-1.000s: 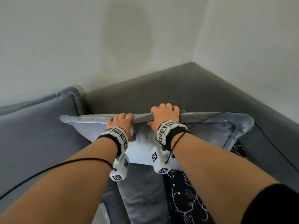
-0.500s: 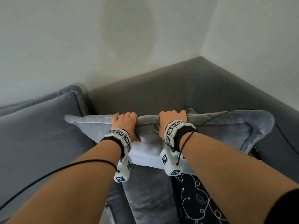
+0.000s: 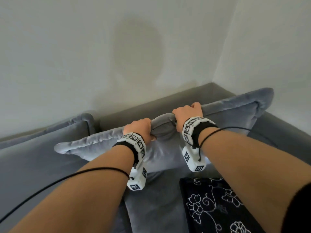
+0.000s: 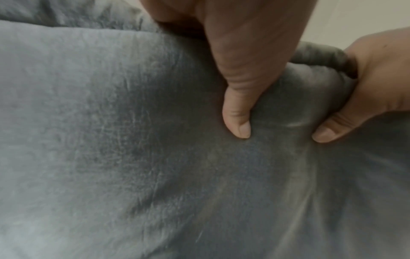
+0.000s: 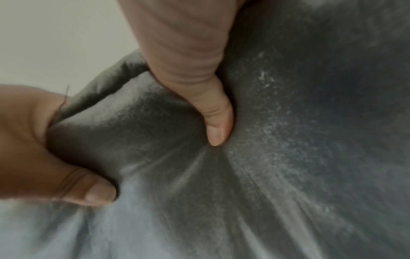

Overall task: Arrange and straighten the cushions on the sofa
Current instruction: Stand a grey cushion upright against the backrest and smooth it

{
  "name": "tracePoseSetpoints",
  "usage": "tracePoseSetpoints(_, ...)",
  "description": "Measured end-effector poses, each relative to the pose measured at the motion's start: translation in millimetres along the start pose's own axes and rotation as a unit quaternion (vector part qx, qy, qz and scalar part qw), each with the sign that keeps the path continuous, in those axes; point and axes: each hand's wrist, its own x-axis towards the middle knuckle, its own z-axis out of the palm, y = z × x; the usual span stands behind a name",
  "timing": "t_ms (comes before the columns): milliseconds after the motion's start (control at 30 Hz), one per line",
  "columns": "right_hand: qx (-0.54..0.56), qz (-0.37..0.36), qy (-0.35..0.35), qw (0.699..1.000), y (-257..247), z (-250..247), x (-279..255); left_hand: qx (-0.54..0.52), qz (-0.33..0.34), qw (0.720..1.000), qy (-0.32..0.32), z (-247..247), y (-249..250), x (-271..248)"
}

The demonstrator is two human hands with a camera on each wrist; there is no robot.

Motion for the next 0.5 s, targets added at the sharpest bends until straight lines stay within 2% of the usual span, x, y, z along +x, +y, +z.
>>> tracePoseSetpoints(233,-0.027,-0.019,-0.010,0.999,2.7,34.5,45.1,-0.037,-0.007,0.999,-0.026,29.1,-6.8,35.2)
tracePoseSetpoints(333,-0.033,-0.007,-0.032,0.999,3.3,62.8,58.4,-0.032,-0.017,0.999,0.010,46.5,-10.7,47.4)
tracePoseSetpoints(433,-0.015,0.074,-0.018,0.997,4.3,95.8,59.9,0.010,-0.076,0.995,0.065,72.5,-34.6,49.2)
tracePoseSetpoints(500,0.065,0.150,-0.014,0.986,4.3,112.4,61.8,0.003,-0.121,0.989,0.084,88.3,-60.3,50.9)
